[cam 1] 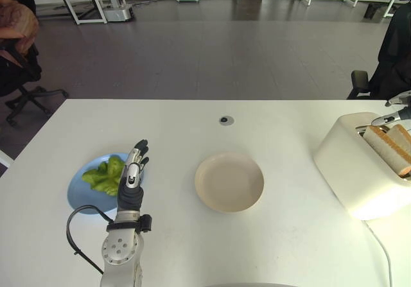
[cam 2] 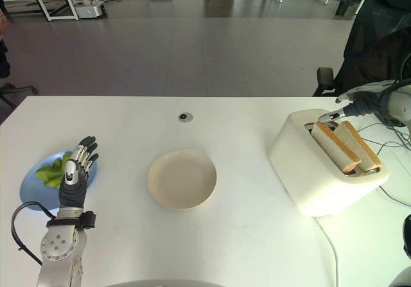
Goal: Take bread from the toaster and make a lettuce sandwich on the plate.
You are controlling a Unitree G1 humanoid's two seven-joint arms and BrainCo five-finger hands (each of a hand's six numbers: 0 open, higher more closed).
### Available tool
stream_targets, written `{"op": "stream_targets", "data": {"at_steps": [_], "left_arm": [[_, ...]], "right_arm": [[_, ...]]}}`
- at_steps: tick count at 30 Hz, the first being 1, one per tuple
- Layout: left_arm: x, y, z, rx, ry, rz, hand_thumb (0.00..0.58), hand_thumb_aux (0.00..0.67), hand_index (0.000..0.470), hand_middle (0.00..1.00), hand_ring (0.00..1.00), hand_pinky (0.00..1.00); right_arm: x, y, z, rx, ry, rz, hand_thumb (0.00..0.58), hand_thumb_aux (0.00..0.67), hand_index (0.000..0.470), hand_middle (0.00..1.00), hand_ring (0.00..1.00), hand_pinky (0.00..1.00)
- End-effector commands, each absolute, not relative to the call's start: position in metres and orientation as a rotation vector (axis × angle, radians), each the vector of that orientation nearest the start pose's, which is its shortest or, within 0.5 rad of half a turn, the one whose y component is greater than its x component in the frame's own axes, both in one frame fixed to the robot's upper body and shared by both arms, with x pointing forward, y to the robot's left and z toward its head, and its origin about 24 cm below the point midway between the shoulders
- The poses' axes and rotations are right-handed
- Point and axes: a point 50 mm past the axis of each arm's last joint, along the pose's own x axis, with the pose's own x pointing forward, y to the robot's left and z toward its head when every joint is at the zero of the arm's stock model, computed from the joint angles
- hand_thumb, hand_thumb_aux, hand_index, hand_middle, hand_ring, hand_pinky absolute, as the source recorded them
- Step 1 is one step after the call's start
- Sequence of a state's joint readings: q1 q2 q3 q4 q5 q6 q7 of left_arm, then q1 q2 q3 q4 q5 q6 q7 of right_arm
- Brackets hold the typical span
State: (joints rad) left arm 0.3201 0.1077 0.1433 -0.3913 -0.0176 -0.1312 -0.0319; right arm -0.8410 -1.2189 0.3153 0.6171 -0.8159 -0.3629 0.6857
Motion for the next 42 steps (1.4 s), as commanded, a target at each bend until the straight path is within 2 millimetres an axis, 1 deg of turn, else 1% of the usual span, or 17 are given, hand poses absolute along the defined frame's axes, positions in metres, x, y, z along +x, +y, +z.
{"op": "stream_targets", "data": {"at_steps": [1, 10, 15, 18, 19, 20, 22, 23, 24, 25, 26, 27, 28, 29, 35, 38, 42], "left_arm": [[0.183, 0.210, 0.084, 0.174, -0.202, 0.150, 0.000, 0.000, 0.000, 0.00, 0.00, 0.00], [0.194, 0.206, 0.085, 0.165, -0.207, 0.104, 0.000, 0.000, 0.000, 0.00, 0.00, 0.00], [0.195, 0.205, 0.085, 0.165, -0.207, 0.104, 0.000, 0.000, 0.000, 0.00, 0.00, 0.00], [0.195, 0.205, 0.084, 0.166, -0.206, 0.105, 0.000, 0.000, 0.000, 0.00, 0.00, 0.00], [0.195, 0.205, 0.084, 0.166, -0.205, 0.105, 0.000, 0.000, 0.000, 0.00, 0.00, 0.00], [0.195, 0.206, 0.084, 0.166, -0.205, 0.105, 0.000, 0.000, 0.000, 0.00, 0.00, 0.00], [0.195, 0.206, 0.084, 0.166, -0.203, 0.109, 0.000, 0.000, 0.000, 0.00, 0.00, 0.00], [0.195, 0.207, 0.084, 0.166, -0.202, 0.111, 0.000, 0.000, 0.000, 0.00, 0.00, 0.00], [0.195, 0.207, 0.084, 0.166, -0.201, 0.113, 0.000, 0.000, 0.000, 0.00, 0.00, 0.00], [0.195, 0.207, 0.083, 0.166, -0.200, 0.115, 0.000, 0.000, 0.000, 0.00, 0.00, 0.00], [0.195, 0.207, 0.083, 0.166, -0.200, 0.116, 0.000, 0.000, 0.000, 0.00, 0.00, 0.00], [0.195, 0.207, 0.083, 0.166, -0.199, 0.117, 0.000, 0.000, 0.000, 0.00, 0.00, 0.00], [0.195, 0.207, 0.083, 0.166, -0.199, 0.118, 0.000, 0.000, 0.000, 0.00, 0.00, 0.00], [0.195, 0.207, 0.083, 0.165, -0.198, 0.119, 0.000, 0.000, 0.000, 0.00, 0.00, 0.00], [0.194, 0.207, 0.081, 0.164, -0.192, 0.121, 0.000, 0.000, 0.000, 0.00, 0.00, 0.00], [0.192, 0.207, 0.080, 0.163, -0.188, 0.132, 0.000, 0.000, 0.000, 0.00, 0.00, 0.00], [0.193, 0.206, 0.079, 0.161, -0.184, 0.131, 0.000, 0.000, 0.000, 0.00, 0.00, 0.00]], "right_arm": [[0.315, -0.357, 0.232, -1.996, 0.595, 0.399, 0.000, 0.000, 0.000, 0.00, 0.00, 0.00], [0.298, -0.386, 0.248, -2.017, 0.697, 0.278, 0.000, 0.000, 0.000, 0.00, 0.00, 0.00], [0.294, -0.390, 0.247, -2.011, 0.720, 0.288, 0.000, 0.000, 0.000, 0.00, 0.00, 0.00], [0.291, -0.388, 0.243, -1.977, 0.715, 0.340, 0.000, 0.000, 0.000, 0.00, 0.00, 0.00], [0.291, -0.386, 0.241, -1.968, 0.707, 0.361, 0.045, 0.026, 0.018, 0.00, 0.00, 0.00], [0.290, -0.383, 0.239, -1.956, 0.697, 0.386, 0.152, 0.095, 0.066, 0.00, 0.00, 0.00], [0.290, -0.377, 0.237, -1.938, 0.673, 0.430, 0.183, 0.116, 0.081, 0.00, 0.00, 0.00], [0.289, -0.374, 0.236, -1.927, 0.663, 0.452, 0.234, 0.152, 0.107, 0.00, 0.00, 0.00], [0.288, -0.370, 0.235, -1.919, 0.652, 0.473, 0.307, 0.210, 0.147, 0.00, 0.00, 0.00], [0.287, -0.367, 0.234, -1.915, 0.642, 0.489, 0.310, 0.213, 0.149, 0.00, 0.00, 0.00], [0.286, -0.364, 0.235, -1.913, 0.633, 0.500, 0.360, 0.257, 0.181, 0.00, 0.00, 0.00], [0.285, -0.362, 0.235, -1.912, 0.627, 0.506, 0.456, 0.360, 0.253, 0.00, 0.00, 0.00], [0.285, -0.360, 0.236, -1.912, 0.624, 0.508, 0.485, 0.399, 0.280, 0.00, 0.00, 0.00], [0.284, -0.359, 0.237, -1.914, 0.620, 0.506, 0.580, 0.670, 0.470, 0.00, 0.00, 0.00], [0.287, -0.353, 0.248, -1.935, 0.582, 0.444, 0.580, 0.670, 0.470, 0.00, 0.00, 0.00], [0.292, -0.348, 0.256, -1.947, 0.540, 0.417, 0.580, 0.670, 0.470, 0.00, 0.00, 0.00], [0.301, -0.339, 0.280, -1.936, 0.407, 0.326, 0.580, 0.670, 0.470, 0.00, 0.00, 0.00]]}}
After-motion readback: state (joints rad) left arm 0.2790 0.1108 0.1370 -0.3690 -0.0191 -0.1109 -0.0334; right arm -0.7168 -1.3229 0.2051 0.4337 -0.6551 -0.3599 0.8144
